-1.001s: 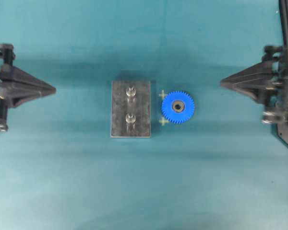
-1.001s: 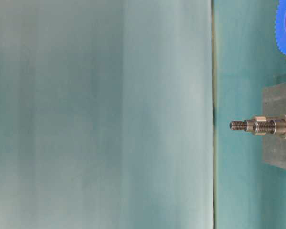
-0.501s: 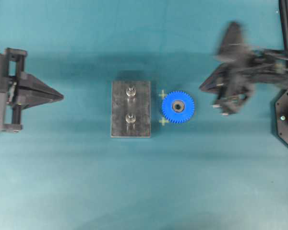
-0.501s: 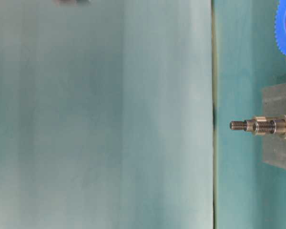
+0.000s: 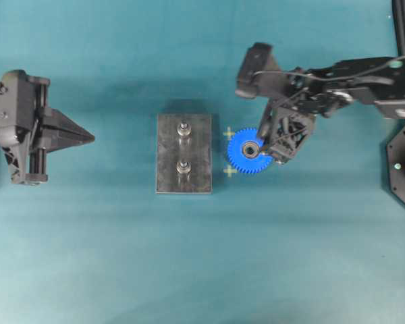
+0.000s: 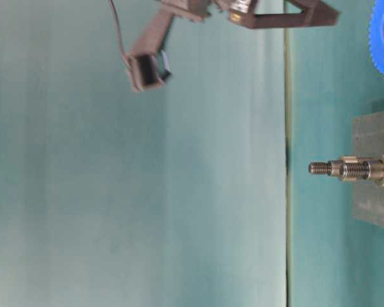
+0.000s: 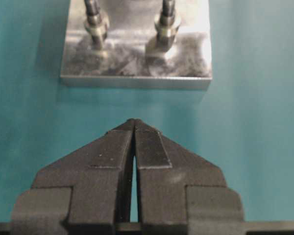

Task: Fit the large gear onto the shaft.
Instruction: 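Lower the open right gripper over the blue gear's bearing hub, then close the right gripper on the gear and lift it, then carry the blue gear left over the upper shaft on the plate, then align the gear bore with the upper shaft and push it on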

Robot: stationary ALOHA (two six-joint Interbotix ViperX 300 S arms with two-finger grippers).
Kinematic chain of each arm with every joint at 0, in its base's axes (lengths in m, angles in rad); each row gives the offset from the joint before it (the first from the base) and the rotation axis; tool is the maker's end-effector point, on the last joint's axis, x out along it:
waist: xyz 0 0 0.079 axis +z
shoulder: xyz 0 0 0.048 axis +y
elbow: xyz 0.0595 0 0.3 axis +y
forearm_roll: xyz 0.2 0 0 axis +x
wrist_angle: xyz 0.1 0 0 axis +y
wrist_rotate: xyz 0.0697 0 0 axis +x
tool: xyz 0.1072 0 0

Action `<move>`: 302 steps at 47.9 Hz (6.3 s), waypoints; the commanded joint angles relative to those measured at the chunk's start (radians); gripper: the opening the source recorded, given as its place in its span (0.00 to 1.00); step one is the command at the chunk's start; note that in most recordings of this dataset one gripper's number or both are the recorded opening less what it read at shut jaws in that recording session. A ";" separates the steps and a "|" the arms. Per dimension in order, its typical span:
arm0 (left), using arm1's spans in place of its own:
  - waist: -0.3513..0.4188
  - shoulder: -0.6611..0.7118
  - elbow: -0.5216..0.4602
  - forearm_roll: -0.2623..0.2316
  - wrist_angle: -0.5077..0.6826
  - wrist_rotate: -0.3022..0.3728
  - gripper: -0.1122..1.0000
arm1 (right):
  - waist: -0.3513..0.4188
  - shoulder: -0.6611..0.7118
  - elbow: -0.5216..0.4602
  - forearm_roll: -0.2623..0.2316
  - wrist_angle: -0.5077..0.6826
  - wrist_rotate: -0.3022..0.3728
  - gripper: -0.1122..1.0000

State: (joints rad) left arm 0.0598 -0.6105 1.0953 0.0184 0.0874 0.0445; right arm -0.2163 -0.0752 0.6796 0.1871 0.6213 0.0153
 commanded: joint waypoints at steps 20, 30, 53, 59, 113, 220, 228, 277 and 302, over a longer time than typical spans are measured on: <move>0.003 0.057 -0.014 0.003 -0.054 0.003 0.10 | 0.008 0.127 -0.084 -0.051 0.011 -0.021 0.83; 0.003 0.069 -0.014 0.003 -0.060 0.003 0.10 | 0.008 0.160 -0.101 -0.063 0.018 -0.026 0.83; 0.003 0.132 -0.040 0.003 -0.061 0.003 0.10 | 0.008 0.187 -0.094 -0.064 0.035 -0.026 0.83; 0.003 0.150 -0.051 0.003 -0.072 0.005 0.10 | 0.008 0.204 -0.098 -0.067 0.058 -0.021 0.83; -0.011 0.262 -0.097 0.003 -0.187 -0.012 0.10 | 0.015 0.169 -0.499 -0.069 0.337 0.023 0.54; -0.067 0.262 -0.025 0.002 -0.206 -0.091 0.10 | 0.000 0.408 -0.781 -0.095 0.437 -0.017 0.76; -0.067 0.264 -0.023 0.003 -0.206 -0.091 0.10 | 0.025 0.413 -0.762 -0.095 0.453 -0.020 0.76; -0.067 0.272 -0.023 0.003 -0.216 -0.094 0.10 | 0.057 0.477 -0.818 -0.103 0.425 -0.006 0.76; -0.066 0.272 -0.023 0.003 -0.216 -0.092 0.10 | 0.064 0.463 -0.836 -0.103 0.462 0.000 0.76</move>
State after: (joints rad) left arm -0.0061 -0.3344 1.0799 0.0184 -0.1197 -0.0460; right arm -0.1611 0.4234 -0.1319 0.0813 1.0815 0.0046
